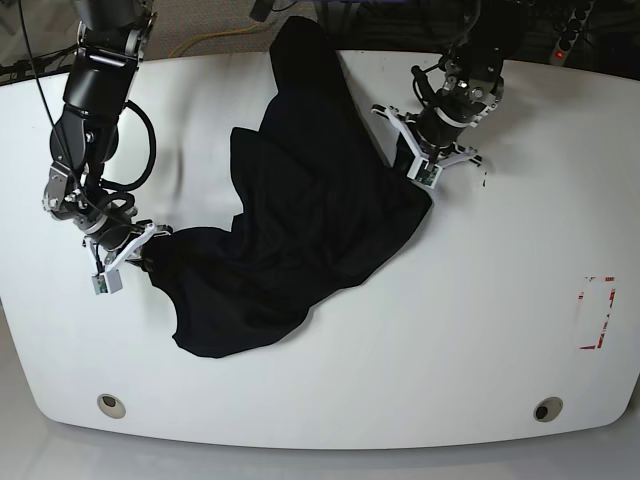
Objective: Fold the T-shirt properly
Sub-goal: 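Grasp opposite edges of the black T-shirt with both grippers, then lift the shirt with both grippers and swing it across the table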
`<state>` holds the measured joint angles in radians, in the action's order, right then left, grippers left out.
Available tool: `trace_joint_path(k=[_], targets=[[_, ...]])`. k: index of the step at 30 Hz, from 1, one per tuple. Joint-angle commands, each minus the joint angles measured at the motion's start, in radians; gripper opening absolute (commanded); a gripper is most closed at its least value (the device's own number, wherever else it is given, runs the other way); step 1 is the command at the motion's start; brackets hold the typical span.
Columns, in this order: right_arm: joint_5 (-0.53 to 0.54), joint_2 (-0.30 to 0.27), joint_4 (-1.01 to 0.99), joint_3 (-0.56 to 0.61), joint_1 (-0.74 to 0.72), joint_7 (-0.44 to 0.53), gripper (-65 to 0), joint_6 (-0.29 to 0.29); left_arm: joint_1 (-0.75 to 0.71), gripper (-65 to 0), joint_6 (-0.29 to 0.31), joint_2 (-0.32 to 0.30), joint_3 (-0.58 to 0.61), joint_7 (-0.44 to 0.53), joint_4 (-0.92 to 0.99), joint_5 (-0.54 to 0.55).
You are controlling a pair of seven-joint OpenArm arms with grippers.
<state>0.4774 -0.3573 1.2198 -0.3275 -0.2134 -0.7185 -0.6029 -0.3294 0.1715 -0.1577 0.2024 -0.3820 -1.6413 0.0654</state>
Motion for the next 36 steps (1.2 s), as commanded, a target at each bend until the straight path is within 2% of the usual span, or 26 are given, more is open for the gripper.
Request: trace_joint_path(k=[1, 4, 10, 14, 17, 20, 22, 28, 32, 36], targets=[[0.022, -0.033, 0.048, 0.000, -0.065, 0.023, -65.0, -0.005, -0.018, -64.7, -0.008, -0.021, -0.050, -0.068, -0.098, -0.008], [0.019, -0.033, 0.044, 0.000, -0.125, 0.023, -65.0, -0.005, -0.004, -64.7, -0.007, -0.023, -0.103, -0.166, -0.193, -0.008], [-0.150, -0.009, 0.047, 0.000, -0.278, 0.023, -65.0, -0.015, 0.095, -64.7, -0.003, -0.090, -0.197, -0.360, -0.336, -0.003], [-0.239, -0.001, 0.047, 0.003, -0.378, 0.024, -65.0, -0.015, 0.201, -64.7, 0.081, -0.124, -0.263, -0.479, -0.366, -0.005], [-0.273, -0.004, 0.047, 0.051, -0.452, 0.024, -65.0, -0.015, 0.309, -64.7, 0.135, -0.127, -0.344, -0.564, -0.365, -0.005], [-0.280, -0.013, 0.047, 0.101, -0.524, 0.024, -65.0, -0.015, 0.435, -64.7, 0.188, -0.135, -0.400, -0.645, -0.365, -0.006], [-0.279, -0.041, 0.047, 0.133, -0.573, 0.024, -65.0, -0.015, 0.528, -64.7, 0.210, -0.164, -0.423, -0.696, -0.363, -0.006], [-0.280, -0.067, 0.045, 0.213, -0.720, 0.015, -65.0, -0.015, 0.752, -64.7, 0.214, -0.210, -0.426, -0.793, -0.362, -0.003], [-0.280, -0.092, 0.045, 0.258, -0.849, -0.059, -65.0, -0.015, 0.886, -64.7, 0.214, -0.234, -0.423, -0.822, -0.362, -0.003], [-0.279, -0.093, 0.048, 0.275, -0.964, -0.135, -65.0, -0.015, 0.988, -64.7, 0.214, -0.296, -0.423, -0.822, -0.362, -0.002]])
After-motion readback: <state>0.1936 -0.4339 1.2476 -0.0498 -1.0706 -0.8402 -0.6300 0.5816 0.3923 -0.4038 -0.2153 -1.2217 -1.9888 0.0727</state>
